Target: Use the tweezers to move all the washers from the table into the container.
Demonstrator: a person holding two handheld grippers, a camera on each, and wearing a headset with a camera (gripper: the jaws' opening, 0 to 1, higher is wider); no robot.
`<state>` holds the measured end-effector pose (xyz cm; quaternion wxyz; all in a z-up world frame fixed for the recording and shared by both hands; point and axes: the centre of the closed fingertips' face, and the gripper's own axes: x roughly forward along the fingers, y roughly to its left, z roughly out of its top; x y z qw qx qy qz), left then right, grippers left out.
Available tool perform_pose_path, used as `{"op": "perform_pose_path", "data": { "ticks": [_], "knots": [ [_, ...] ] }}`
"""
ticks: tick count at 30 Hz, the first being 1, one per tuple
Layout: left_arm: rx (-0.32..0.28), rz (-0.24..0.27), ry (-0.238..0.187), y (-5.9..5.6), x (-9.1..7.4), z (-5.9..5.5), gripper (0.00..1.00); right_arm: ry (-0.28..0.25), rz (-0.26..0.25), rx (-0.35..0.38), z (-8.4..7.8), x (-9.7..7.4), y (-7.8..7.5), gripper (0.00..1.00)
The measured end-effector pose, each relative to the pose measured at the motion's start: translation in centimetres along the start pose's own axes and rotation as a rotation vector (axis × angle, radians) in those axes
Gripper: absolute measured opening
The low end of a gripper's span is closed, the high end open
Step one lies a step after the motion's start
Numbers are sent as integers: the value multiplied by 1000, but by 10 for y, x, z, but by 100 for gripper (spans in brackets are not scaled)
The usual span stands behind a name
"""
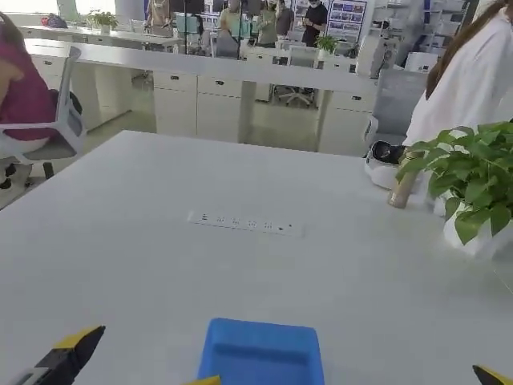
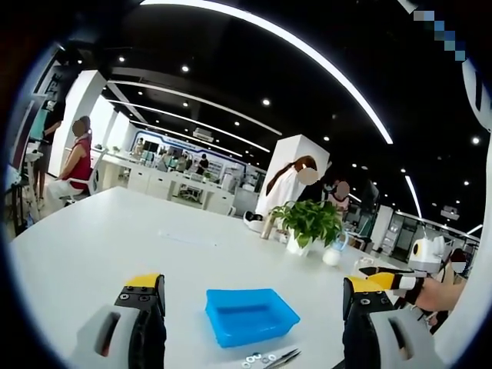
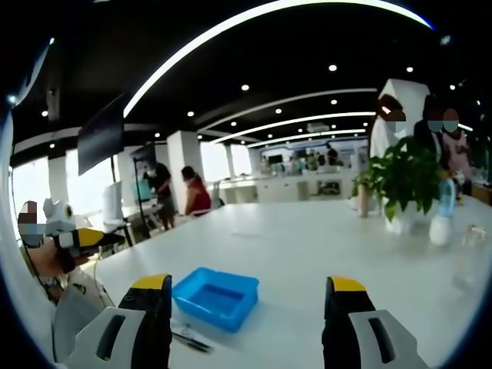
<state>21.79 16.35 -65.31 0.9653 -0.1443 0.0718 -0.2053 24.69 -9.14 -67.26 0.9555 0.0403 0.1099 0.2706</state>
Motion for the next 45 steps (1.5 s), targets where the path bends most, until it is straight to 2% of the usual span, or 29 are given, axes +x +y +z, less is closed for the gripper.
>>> {"op": "perform_pose_path", "data": {
  "ticks": [7, 11, 14, 16, 20, 21, 24, 25, 27, 29, 30, 31, 33, 34, 35, 37, 38, 39, 42, 43, 45],
  "knots": [
    [5, 13, 2, 4, -4, -1, 98, -10, -3, 5, 0, -1, -2, 80],
    [21, 17, 18, 5, -7, -5, 97, 4, 4, -12, -4, 2, 1, 81],
    [26, 17, 43, 7, -8, -11, 97, 29, -3, -34, -10, 4, 1, 82],
    [26, 9, 62, 7, -8, -16, 96, 67, -1, -34, -17, 5, 1, 80],
    [57, -1, 130, 8, -6, -30, 89, 88, 12, -38, -21, 8, 3, 77],
    [77, -12, 179, 8, -7, -38, 83, 93, 14, -39, -21, 9, 3, 76],
    [125, -50, 260, 6, -4, -53, 71, 133, 25, -38, -28, 10, 4, 71],
    [139, -72, 302, 4, -3, -61, 67, 152, 25, -43, -32, 11, 3, 69],
    [173, -122, 352, 1, -1, -70, 56, 174, 34, -47, -37, 11, 4, 64],
    [222, -187, 440, -3, -1, -87, 42, 191, 41, -45, -41, 11, 5, 62],
    [244, -224, 505, -6, -2, -99, 38, 200, 45, -43, -43, 11, 5, 61],
    [265, -244, 547, -6, -2, -107, 34, 208, 46, -44, -45, 11, 6, 60],
    [271, -278, 598, -8, 3, -120, 25, 224, 46, -48, -49, 11, 6, 59],
    [262, -314, 637, -12, 4, -128, 23, 232, 50, -49, -51, 11, 7, 59],
    [274, -320, 647, -12, 7, -130, 22, 238, 52, -49, -53, 10, 7, 58],
    [301, -339, 702, -12, 10, -140, 20, 248, 54, -49, -55, 10, 8, 57],
    [324, -352, 713, -14, 11, -142, 18, 251, 56, -50, -56, 10, 9, 56],
    [358, -362, 761, -13, 11, -149, 16, 253, 56, -49, -57, 10, 9, 56],
    [444, -387, 845, -10, 11, -163, 11, 262, 60, -46, -60, 10, 10, 55],
    [481, -393, 865, -10, 14, -169, 9, 268, 62, -45, -62, 10, 11, 54],
    [511, -418, 902, -11, 16, -178, 8, 279, 68, -51, -65, 10, 13, 53]
  ]
}}
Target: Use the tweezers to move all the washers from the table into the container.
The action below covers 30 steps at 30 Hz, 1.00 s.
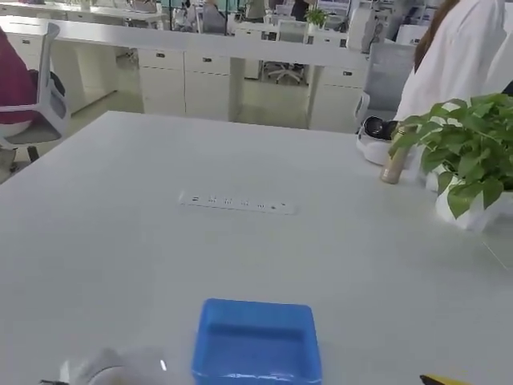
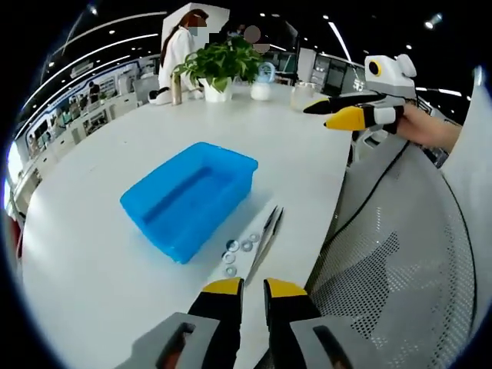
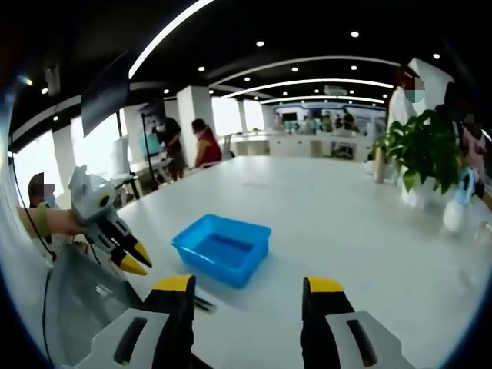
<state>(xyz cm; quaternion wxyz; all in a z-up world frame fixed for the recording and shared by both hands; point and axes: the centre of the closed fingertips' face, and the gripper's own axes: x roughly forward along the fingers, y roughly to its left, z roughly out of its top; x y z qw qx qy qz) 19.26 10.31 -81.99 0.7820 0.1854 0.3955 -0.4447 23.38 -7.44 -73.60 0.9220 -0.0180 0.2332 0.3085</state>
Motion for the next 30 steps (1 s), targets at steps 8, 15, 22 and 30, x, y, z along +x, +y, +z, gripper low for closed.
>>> {"op": "perform_pose_path", "data": {
  "ticks": [8, 15, 22, 30],
  "knots": [
    [193, -8, 159, 4, 25, -15, 9, 56, 25, -33, -10, 11, 4, 50],
    [272, -21, 201, 8, 40, -12, 6, 47, 35, -78, 1, 14, 7, 50],
    [327, -14, 203, 7, 41, -10, 0, 59, 39, -90, -6, 10, 12, 48],
    [338, -27, 162, -2, 32, -2, 0, 56, 54, -84, -9, 14, 17, 49]
  ]
}}
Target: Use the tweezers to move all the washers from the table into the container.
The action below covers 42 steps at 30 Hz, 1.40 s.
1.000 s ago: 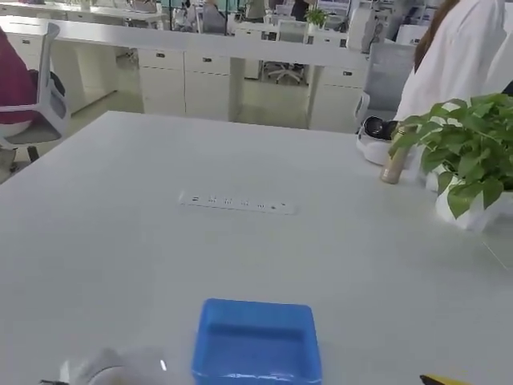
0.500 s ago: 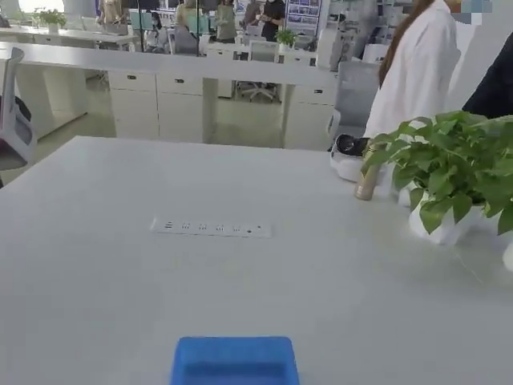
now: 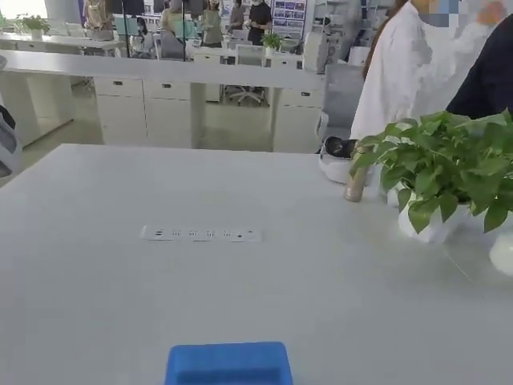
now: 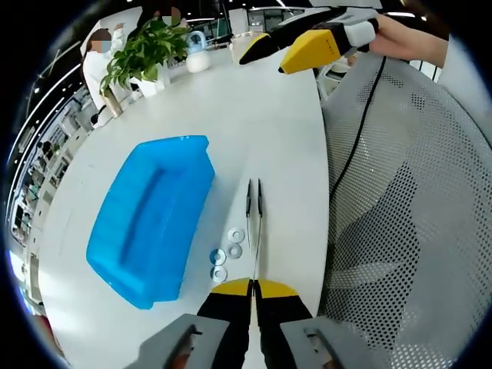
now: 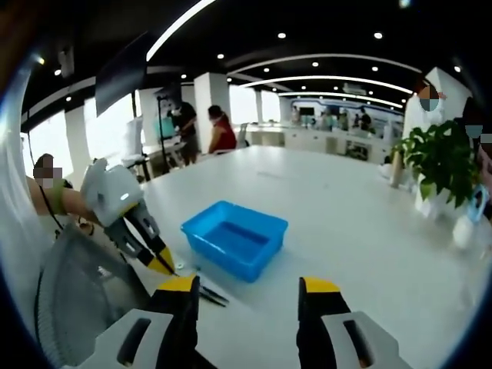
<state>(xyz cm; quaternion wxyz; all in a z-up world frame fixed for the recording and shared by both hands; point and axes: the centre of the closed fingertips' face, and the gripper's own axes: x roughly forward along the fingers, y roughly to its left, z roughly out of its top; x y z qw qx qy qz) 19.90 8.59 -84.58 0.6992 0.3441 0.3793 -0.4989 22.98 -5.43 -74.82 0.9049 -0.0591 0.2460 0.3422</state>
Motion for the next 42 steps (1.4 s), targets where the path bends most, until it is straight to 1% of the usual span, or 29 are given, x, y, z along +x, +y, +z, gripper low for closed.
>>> {"op": "perform_pose_path", "data": {
  "ticks": [4, 5, 6, 10, 11, 14, 15, 17, 21, 22, 24, 25, 26, 27, 30, 31, 32, 34, 35, 37, 39, 40, 42],
  "knots": [
    [-12, 11, -42, 1, -13, 11, 0, 18, 23, -29, -1, 6, 5, 49],
    [-18, 8, -54, 0, -16, 14, 0, 20, 31, -41, -1, 8, 6, 49],
    [-23, 6, -58, -1, -18, 15, 0, 24, 37, -48, -2, 10, 6, 49],
    [-73, 14, -105, -9, -29, 27, 0, 42, 43, -84, -3, 13, 8, 48],
    [-94, 14, -118, -12, -31, 30, 0, 50, 44, -93, -4, 13, 9, 47],
    [-119, 28, -143, -16, -36, 36, 0, 58, 52, -106, -8, 14, 11, 45],
    [-128, 32, -151, -19, -37, 38, 0, 58, 62, -108, -10, 14, 13, 44],
    [-130, 40, -157, -21, -39, 40, 0, 59, 73, -108, -12, 13, 16, 42],
    [-120, 45, -147, -25, -40, 40, 0, 75, 99, -115, -20, 16, 20, 40],
    [-113, 43, -146, -25, -40, 39, 0, 87, 127, -129, -23, 18, 24, 40],
    [-104, 39, -144, -25, -41, 38, 0, 135, 209, -152, -32, 22, 38, 40],
    [-92, 39, -146, -25, -43, 39, 0, 143, 241, -178, -34, 24, 43, 40],
    [-88, 38, -146, -25, -44, 39, 0, 167, 277, -209, -39, 24, 50, 40],
    [-82, 36, -146, -25, -45, 39, 0, 206, 317, -261, -47, 27, 56, 39],
    [-69, 34, -144, -26, -46, 40, 0, 296, 386, -378, -68, 31, 66, 33],
    [-62, 31, -144, -28, -46, 40, 0, 320, 426, -443, -73, 33, 74, 31],
    [-55, 34, -145, -29, -46, 41, 0, 328, 453, -471, -78, 35, 80, 29],
    [-56, 34, -144, -29, -46, 41, 0, 323, 495, -478, -81, 39, 90, 25],
    [-56, 33, -146, -29, -46, 42, 0, 331, 505, -492, -84, 44, 94, 24],
    [-54, 32, -147, -29, -46, 43, 0, 341, 498, -519, -86, 50, 95, 24],
    [-45, 29, -144, -29, -48, 45, 0, 334, 481, -545, -85, 57, 93, 24],
    [-44, 30, -143, -29, -48, 45, 0, 338, 482, -543, -86, 59, 91, 22],
    [-31, 34, -131, -28, -48, 44, 0, 356, 481, -565, -88, 60, 86, 20]
  ]
}}
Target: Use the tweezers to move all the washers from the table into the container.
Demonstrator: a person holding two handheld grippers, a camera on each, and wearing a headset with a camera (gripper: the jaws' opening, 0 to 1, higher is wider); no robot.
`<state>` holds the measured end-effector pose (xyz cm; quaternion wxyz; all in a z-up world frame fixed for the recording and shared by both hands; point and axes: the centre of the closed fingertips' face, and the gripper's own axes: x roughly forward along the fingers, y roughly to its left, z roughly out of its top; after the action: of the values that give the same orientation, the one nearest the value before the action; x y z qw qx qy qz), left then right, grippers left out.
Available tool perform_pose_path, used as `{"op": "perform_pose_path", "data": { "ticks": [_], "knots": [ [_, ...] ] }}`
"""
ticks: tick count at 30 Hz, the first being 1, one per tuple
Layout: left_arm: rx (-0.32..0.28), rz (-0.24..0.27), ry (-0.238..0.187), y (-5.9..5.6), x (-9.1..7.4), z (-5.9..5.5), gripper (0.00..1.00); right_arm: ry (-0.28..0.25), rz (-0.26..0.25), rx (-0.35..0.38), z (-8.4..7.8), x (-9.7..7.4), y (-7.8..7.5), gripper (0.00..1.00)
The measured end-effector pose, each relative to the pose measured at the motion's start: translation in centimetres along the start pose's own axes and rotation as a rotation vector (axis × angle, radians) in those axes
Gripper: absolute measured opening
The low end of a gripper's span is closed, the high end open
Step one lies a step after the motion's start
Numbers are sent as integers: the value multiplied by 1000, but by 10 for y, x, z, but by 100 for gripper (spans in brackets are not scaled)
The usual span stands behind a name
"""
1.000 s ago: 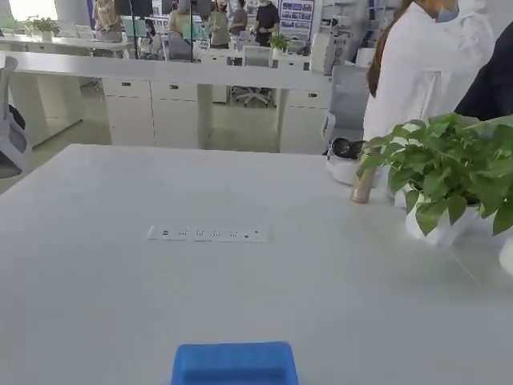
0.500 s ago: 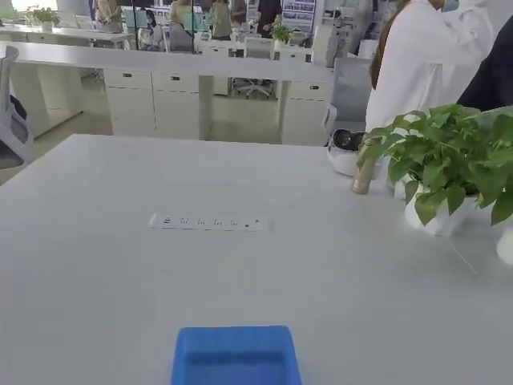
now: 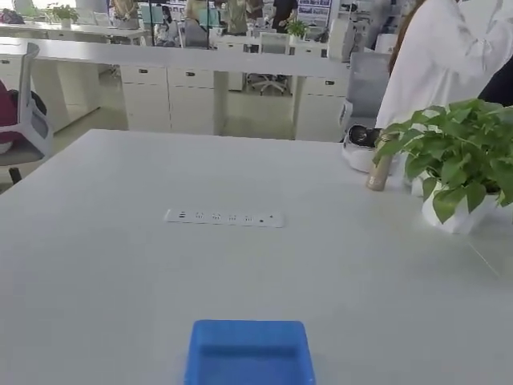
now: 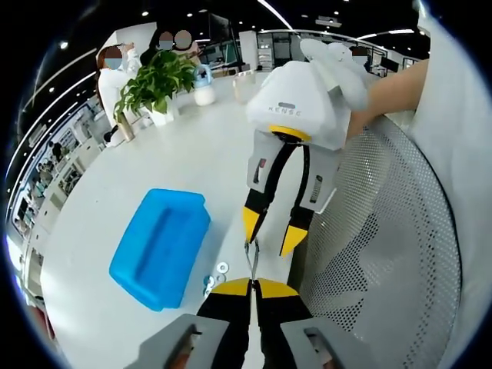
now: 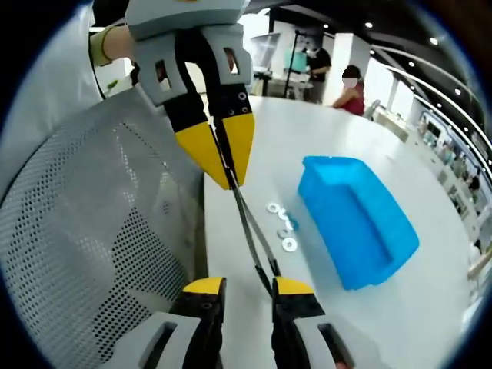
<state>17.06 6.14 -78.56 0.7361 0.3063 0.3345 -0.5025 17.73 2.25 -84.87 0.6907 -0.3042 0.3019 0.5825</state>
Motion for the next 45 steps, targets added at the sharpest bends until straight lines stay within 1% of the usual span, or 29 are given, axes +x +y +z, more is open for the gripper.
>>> {"op": "perform_pose_path", "data": {
  "ticks": [1, 4, 5, 9, 11, 12, 13, 14, 15, 16, 18, 19, 20, 21, 24, 28, 30, 31, 33, 35, 37, 40, 41, 42, 45],
  "knots": [
    [3, 2, 2, 1, 0, 0, 0, 1, -8, -5, -1, -2, -2, 20],
    [2, -5, -4, 1, -1, 2, 0, -19, -6, 12, 0, -5, -5, 22],
    [5, -7, -5, 2, -1, 3, 0, -22, -19, 12, 0, -6, -7, 23],
    [20, -19, 2, 0, -1, 7, 0, -41, -22, 17, 3, -6, -14, 25],
    [35, -33, -1, -1, -1, 12, 0, -55, -4, 18, 7, -3, -14, 25],
    [48, -43, -3, -2, -1, 14, 0, -62, 14, -1, 10, -1, -14, 25],
    [62, -48, -6, -2, -1, 16, 0, -59, 25, -23, 11, 1, -13, 24],
    [71, -52, -5, -2, -2, 18, 0, -57, 38, -78, 13, 2, -13, 21],
    [82, -54, -4, -2, -2, 19, 0, -50, 50, -93, 13, 3, -11, 17],
    [108, -55, -7, -2, -2, 20, 0, -43, 78, -95, 14, 4, -7, 15],
    [120, -63, -7, -2, -2, 21, 0, -34, 97, -97, 13, 6, -6, 11],
    [122, -68, -5, -3, -3, 22, 0, -34, 96, -101, 13, 6, -6, 9],
    [122, -72, -6, -3, -2, 23, 0, -34, 84, -116, 13, 6, -8, 7],
    [130, -67, -4, -2, -2, 23, 0, -36, 92, -109, 13, 6, -7, 7],
    [137, -73, -8, -2, -3, 23, 0, -47, 101, -103, 13, 5, -6, 6],
    [150, -84, -24, -3, -10, 29, 0, -79, 119, -98, 19, 4, 2, 4],
    [147, -90, -41, -2, -15, 35, 0, -119, 118, -76, 28, 5, 4, 3],
    [151, -92, -43, -1, -17, 36, 0, -148, 128, -51, 35, 6, 7, 3],
    [168, -103, -38, 0, -21, 37, 0, -179, 133, -28, 44, 9, 9, 3],
    [177, -115, -29, 0, -23, 35, 0, -187, 136, -21, 48, 13, 10, 3],
    [176, -129, -26, 1, -23, 32, 0, -198, 143, 2, 52, 18, 13, 4],
    [182, -148, -18, -1, -21, 30, 0, -201, 148, 21, 56, 23, 16, 4],
    [181, -151, -25, -2, -21, 31, 0, -202, 145, 19, 56, 23, 16, 5],
    [180, -150, -26, -1, -21, 32, 0, -206, 131, 38, 57, 21, 13, 5],
    [176, -151, -29, -1, -20, 33, 0, -216, 136, 69, 56, 22, 13, 6]
  ]
}}
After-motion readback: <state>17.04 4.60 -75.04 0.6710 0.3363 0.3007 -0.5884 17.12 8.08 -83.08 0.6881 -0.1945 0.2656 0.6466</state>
